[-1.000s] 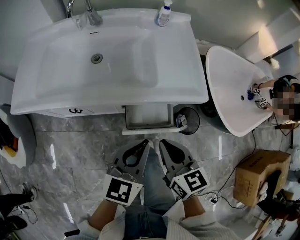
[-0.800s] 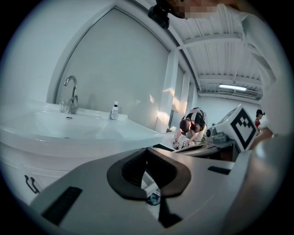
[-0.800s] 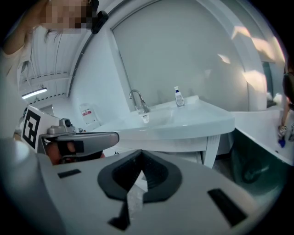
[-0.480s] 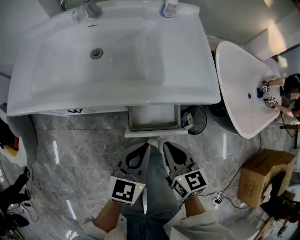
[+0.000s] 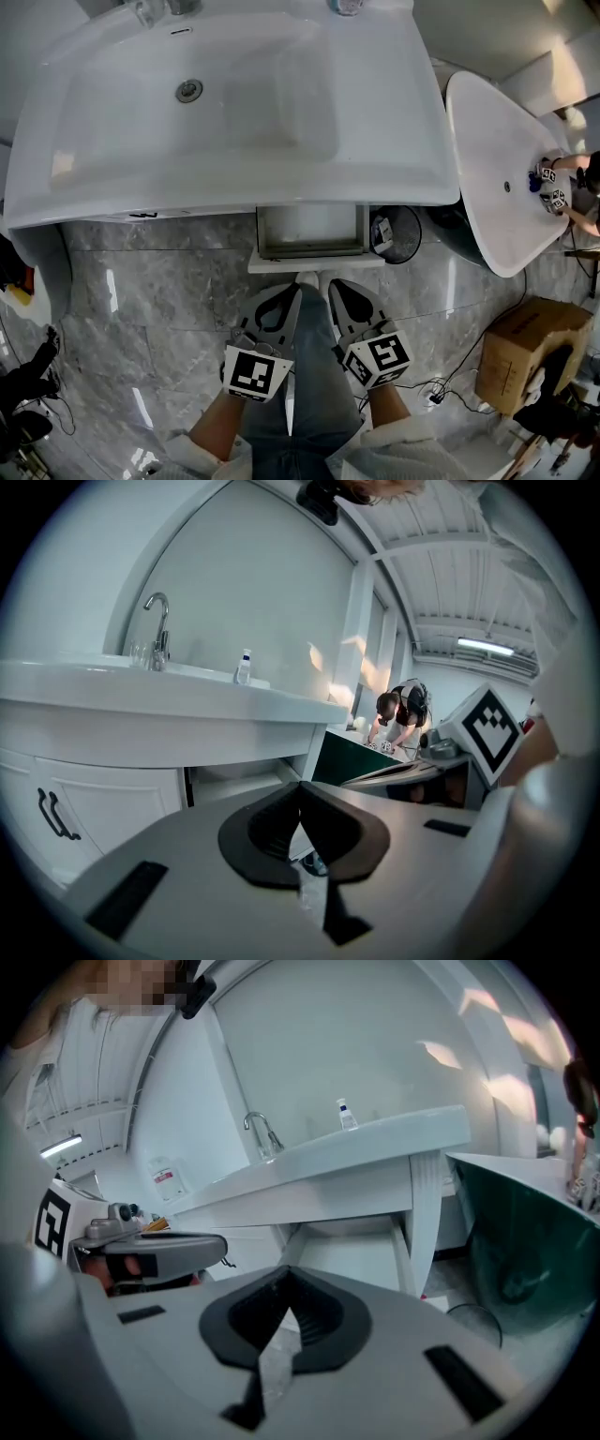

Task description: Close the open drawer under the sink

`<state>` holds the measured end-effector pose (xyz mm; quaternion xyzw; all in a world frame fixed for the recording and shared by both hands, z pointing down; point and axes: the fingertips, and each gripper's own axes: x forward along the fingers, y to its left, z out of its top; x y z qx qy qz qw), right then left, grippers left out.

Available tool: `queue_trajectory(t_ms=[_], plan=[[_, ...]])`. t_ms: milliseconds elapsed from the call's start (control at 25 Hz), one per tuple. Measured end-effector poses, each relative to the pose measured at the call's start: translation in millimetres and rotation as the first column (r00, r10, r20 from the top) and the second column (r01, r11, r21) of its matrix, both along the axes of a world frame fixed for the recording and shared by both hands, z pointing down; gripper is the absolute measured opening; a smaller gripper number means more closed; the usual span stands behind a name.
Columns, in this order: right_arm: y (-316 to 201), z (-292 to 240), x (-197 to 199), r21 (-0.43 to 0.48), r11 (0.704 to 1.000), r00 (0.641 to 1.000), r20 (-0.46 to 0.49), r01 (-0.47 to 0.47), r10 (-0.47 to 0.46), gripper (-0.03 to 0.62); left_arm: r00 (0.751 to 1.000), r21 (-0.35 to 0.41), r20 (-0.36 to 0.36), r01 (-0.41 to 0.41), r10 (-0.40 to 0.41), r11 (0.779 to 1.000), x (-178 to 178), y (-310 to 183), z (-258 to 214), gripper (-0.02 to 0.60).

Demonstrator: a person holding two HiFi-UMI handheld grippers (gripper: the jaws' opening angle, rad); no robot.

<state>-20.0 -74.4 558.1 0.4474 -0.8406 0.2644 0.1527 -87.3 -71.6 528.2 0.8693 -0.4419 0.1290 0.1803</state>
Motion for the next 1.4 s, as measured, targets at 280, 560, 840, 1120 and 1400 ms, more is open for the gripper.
queue_trajectory(t_ms=[280,560,840,1120,1400], plan=[[0.6,35.0,0.9,-0.028,1.0,1.0,-0.014,-0.004,0.003,0.011,1.0,-0.041,0.009,-0.014,0.014,0.999,3.5,4.3,39.0,0.017],[4.6,70.0,6.4,-0.072,0.997,1.0,-0.027,-0.003,0.001,0.011,0.998,-0.083,0.057,-0.022,0.026,0.996,1.7,6.5,76.4,0.017],[-0.8,95.1,14.1,-0.104,0.994,1.0,-0.014,-0.029,0.028,0.011,0.997,-0.115,0.079,0.002,0.007,0.993,-0.3,0.6,101.0,0.017],[-10.1,105.2,9.3,-0.122,0.992,0.999,-0.009,-0.042,0.041,0.011,0.995,-0.139,0.098,0.012,0.002,0.99,-1.8,-1.3,113.7,0.017],[-12.0,100.0,4.1,-0.094,0.993,0.997,-0.012,-0.073,0.072,0.011,0.996,-0.139,0.09,0.008,0.004,0.99,-3.5,-3.7,114.1,0.015]])
